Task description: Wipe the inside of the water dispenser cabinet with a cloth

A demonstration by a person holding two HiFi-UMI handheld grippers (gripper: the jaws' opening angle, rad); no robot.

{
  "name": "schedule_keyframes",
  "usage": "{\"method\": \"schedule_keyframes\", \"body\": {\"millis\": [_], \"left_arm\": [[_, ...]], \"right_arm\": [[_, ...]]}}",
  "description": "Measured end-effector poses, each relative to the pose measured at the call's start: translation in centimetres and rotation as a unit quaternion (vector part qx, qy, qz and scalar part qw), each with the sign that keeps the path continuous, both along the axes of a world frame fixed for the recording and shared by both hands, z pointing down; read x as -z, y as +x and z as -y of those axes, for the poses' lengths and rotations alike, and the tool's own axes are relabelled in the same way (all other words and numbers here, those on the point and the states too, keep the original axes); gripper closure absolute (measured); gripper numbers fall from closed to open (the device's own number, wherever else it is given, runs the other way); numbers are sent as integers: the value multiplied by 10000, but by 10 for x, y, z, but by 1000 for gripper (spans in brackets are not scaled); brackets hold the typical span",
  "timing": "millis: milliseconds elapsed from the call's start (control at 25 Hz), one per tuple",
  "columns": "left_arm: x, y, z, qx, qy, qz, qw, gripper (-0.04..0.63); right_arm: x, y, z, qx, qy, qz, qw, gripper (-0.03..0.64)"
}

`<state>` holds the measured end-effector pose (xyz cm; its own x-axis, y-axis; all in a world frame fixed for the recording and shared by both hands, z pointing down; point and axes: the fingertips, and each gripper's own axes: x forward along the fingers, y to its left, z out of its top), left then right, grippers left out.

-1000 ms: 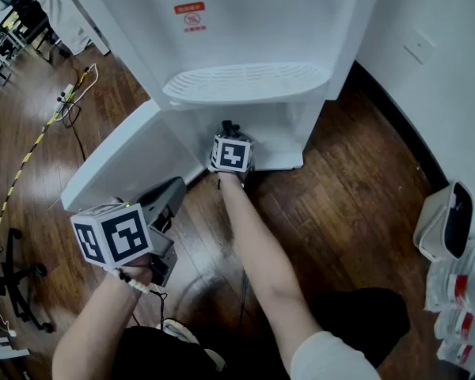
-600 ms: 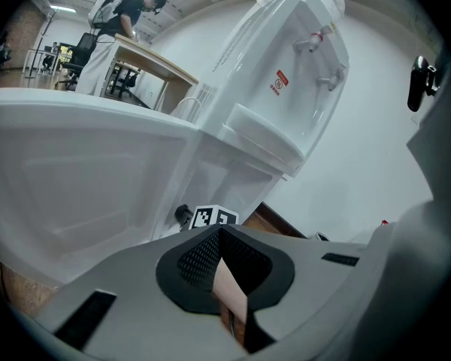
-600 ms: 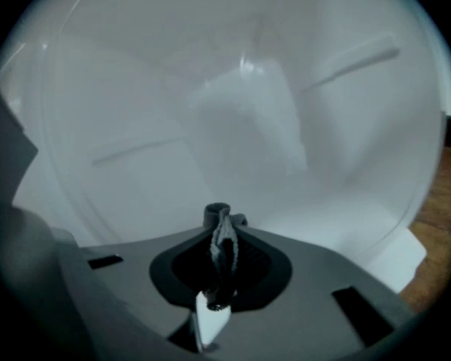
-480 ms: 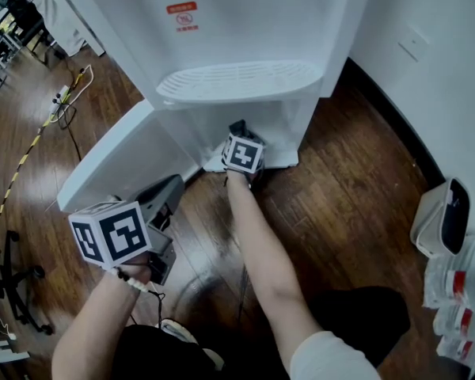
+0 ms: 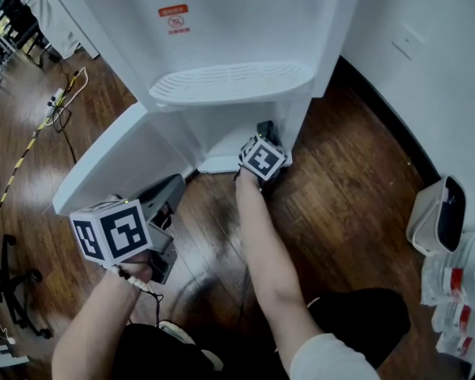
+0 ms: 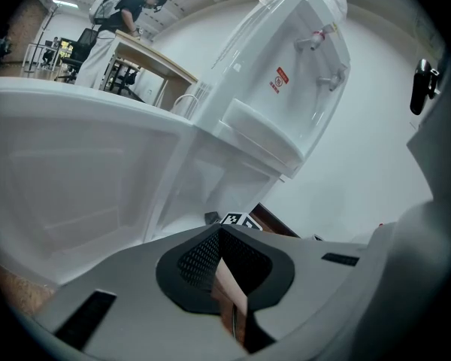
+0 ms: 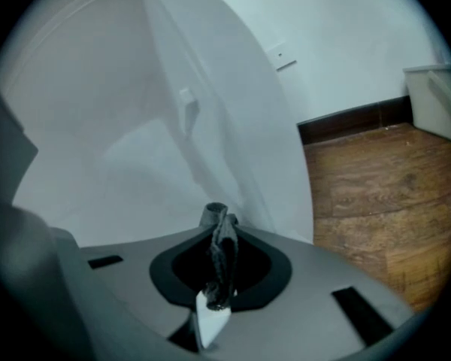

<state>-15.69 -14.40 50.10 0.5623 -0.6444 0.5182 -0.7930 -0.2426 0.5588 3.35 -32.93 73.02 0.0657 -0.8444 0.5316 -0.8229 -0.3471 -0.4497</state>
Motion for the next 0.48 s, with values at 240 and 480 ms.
{"method": "schedule_keyframes", "body": {"millis": [240,480], "left_arm": [[-2,5,2,-56,-12,-42,10000,607],[-1,2,2,-71,-1,-26,10000,607]], "right_arm": [[-2,9,-12,-231,29,135,9996,572],[-3,-38,-10,427,5,320,9986,572]]}}
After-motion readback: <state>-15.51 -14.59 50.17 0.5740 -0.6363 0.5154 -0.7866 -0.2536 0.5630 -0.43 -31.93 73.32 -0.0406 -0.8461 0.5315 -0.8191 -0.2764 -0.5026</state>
